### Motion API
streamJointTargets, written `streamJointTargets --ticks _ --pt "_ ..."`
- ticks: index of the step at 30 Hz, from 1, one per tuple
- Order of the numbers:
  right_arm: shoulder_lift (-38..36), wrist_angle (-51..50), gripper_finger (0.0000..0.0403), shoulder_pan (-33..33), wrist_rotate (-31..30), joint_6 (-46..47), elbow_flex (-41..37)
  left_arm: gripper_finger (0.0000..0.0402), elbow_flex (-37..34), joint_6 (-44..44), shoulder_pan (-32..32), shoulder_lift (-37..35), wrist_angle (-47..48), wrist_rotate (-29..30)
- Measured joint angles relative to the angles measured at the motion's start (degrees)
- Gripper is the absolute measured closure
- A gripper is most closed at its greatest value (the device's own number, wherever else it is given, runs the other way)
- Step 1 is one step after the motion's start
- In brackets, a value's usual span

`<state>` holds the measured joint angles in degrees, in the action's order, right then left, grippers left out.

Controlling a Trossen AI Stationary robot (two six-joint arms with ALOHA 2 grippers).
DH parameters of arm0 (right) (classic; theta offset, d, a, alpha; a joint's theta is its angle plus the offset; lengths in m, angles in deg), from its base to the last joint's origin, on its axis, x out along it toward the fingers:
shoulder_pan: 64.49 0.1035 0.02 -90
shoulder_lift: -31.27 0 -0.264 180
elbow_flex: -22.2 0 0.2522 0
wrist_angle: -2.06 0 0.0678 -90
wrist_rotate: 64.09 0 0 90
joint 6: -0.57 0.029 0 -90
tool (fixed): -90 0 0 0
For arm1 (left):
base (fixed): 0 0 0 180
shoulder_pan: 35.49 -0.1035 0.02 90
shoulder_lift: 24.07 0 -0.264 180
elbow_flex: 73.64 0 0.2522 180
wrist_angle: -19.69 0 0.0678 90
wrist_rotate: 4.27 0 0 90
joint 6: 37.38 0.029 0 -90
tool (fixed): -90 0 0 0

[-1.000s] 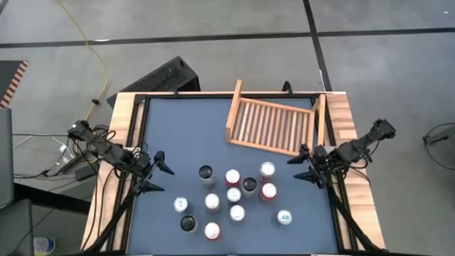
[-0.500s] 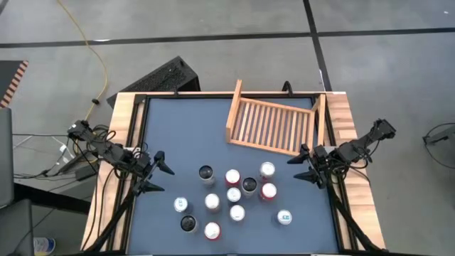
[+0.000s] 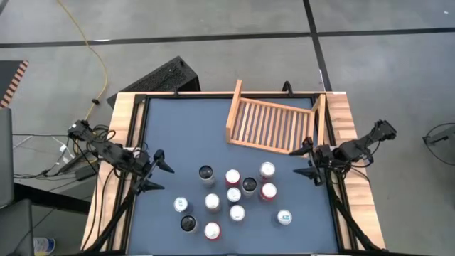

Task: Place canned beverage on shelf
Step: Put the right blue soda can on the shelf

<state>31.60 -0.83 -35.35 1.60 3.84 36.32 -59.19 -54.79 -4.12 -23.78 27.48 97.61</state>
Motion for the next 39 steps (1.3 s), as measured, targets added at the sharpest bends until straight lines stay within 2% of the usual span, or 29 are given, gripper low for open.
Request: streamJointTargets --ticks 9,12,15,19,22,24,26,29,31,35,39 --pt "0.04 -0.11 0.0092 -0.17 -1.50 -0.73 0.00 0.0060 0.55 1.68 -0.04 0.10 0.92 1.84" --pt "-0.02 2.26 0.0092 -0.15 -1.39 -0.72 0.00 0.0060 0.67 3.50 -0.07 0.03 -2.07 9.35" --pt "0.03 2.18 0.0092 -0.15 -1.33 1.70 -0.02 0.0060 0.70 -1.68 -0.09 0.05 -3.28 14.04" --pt "0.03 2.25 0.0092 -0.32 -1.32 1.70 -0.02 0.0060 0.70 -4.39 -0.12 0.04 -5.14 24.47" --pt "0.02 1.25 0.0092 -0.85 -1.31 -1.42 -0.02 0.0060 0.73 -5.08 -0.09 0.07 -4.12 28.28" --pt "0.07 1.56 0.0092 -1.07 -1.30 1.00 -0.01 0.0060 0.73 -3.80 -0.29 0.09 -3.66 31.45" --pt "0.32 2.91 0.0092 -1.23 -1.30 3.98 0.00 0.0060 0.73 -3.92 -0.61 0.07 -4.17 31.46" --pt "0.40 11.04 0.0092 -1.31 -1.08 3.44 -0.02 0.0060 0.75 -1.99 -1.09 0.07 -6.23 24.94" --pt "0.45 17.39 0.0092 -1.29 -0.89 1.93 -0.02 0.0060 0.77 0.28 -1.44 0.07 -8.88 22.71" --pt "0.42 22.97 0.0092 -1.12 3.88 -3.22 -0.02 0.0060 2.30 3.12 -2.18 0.07 -11.54 22.78" --pt "0.47 23.85 0.0092 -1.12 10.00 -8.13 -0.02 0.0060 4.68 3.52 -2.89 0.07 -11.13 22.93"
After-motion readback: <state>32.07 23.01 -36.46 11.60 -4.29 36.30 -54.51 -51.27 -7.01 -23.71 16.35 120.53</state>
